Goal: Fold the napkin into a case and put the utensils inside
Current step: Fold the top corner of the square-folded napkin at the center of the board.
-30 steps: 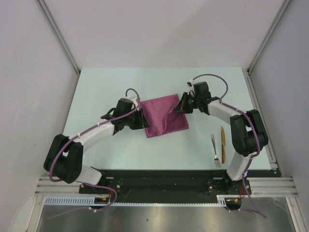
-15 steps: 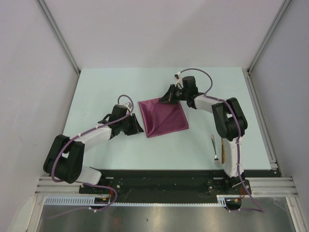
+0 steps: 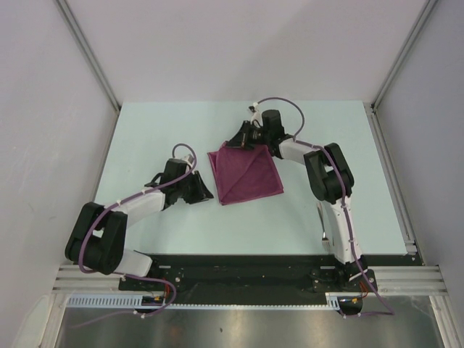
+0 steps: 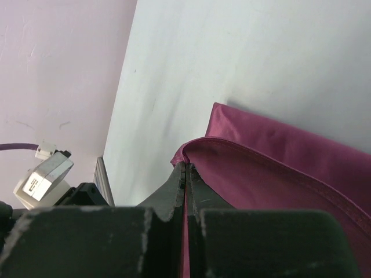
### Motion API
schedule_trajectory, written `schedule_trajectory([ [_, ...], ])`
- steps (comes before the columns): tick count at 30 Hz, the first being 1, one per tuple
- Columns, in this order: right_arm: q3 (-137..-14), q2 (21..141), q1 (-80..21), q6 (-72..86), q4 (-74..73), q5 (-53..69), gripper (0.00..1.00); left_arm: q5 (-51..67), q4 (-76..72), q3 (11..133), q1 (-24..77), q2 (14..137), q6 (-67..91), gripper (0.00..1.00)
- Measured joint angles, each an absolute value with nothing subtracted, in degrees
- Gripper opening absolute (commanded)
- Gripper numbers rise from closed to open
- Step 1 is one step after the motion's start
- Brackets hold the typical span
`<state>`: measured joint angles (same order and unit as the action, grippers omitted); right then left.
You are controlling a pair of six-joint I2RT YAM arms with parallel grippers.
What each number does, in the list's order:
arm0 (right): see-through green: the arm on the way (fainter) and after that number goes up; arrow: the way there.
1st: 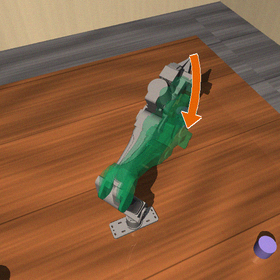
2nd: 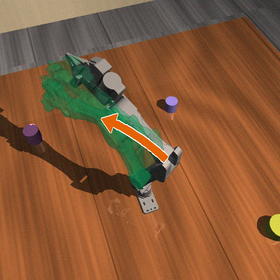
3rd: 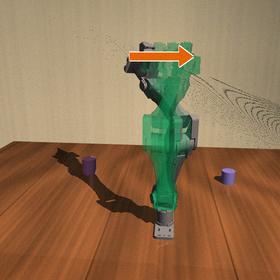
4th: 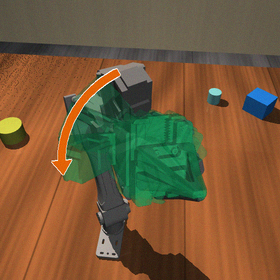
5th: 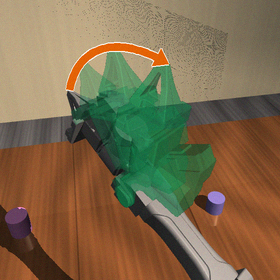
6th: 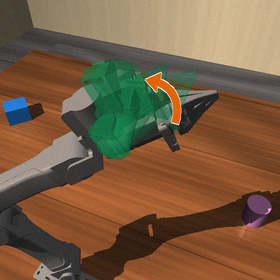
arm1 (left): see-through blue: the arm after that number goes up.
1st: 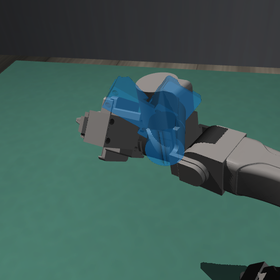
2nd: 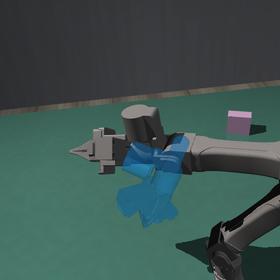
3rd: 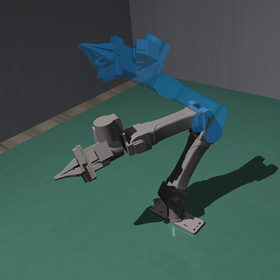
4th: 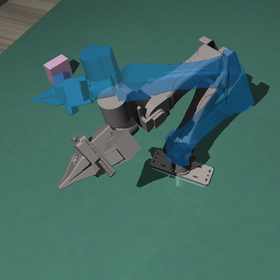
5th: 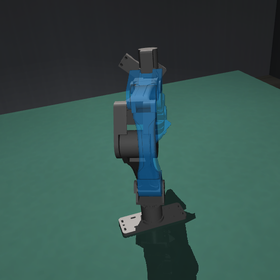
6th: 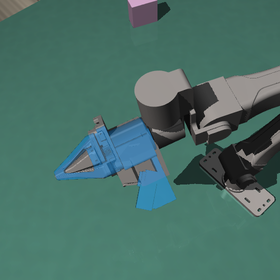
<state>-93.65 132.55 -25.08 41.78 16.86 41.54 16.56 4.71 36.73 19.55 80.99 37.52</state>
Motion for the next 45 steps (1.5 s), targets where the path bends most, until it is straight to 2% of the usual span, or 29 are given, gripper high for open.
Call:
schedule_trajectory([
  [23,-106.0,143.2,-27.8,40.9,11.5,45.5,0.0,19.2,3.3,35.6,18.6,80.9,37.5,0.27],
  [27,-106.8,144.1,-28.1,40.9,10.8,45.8,0.06,20.2,2.5,35.6,18.6,80.9,37.5,0.27],
  [30,-108.3,145.0,-28.1,40.9,10.2,46.1,0.2,21.3,2.0,35.6,18.6,80.9,37.5,0.27],
  [36,-114.9,147.4,-28.0,41.8,8.1,47.0,0.32,23.9,0.0,35.6,18.5,81.0,38.2,0.3],
  [40,-115.7,146.0,-27.1,41.8,6.1,46.9,0.36,25.3,-1.6,35.6,18.5,81.0,39.4,0.33],
  [42,-111.8,142.6,-26.0,41.5,4.8,46.6,0.37,26.6,-2.9,35.6,18.3,81.3,40.3,0.38],
  [45,-103.0,135.5,-23.0,40.9,4.1,46.6,0.36,28.8,-5.1,36.3,17.9,83.6,42.0,0.39],
])
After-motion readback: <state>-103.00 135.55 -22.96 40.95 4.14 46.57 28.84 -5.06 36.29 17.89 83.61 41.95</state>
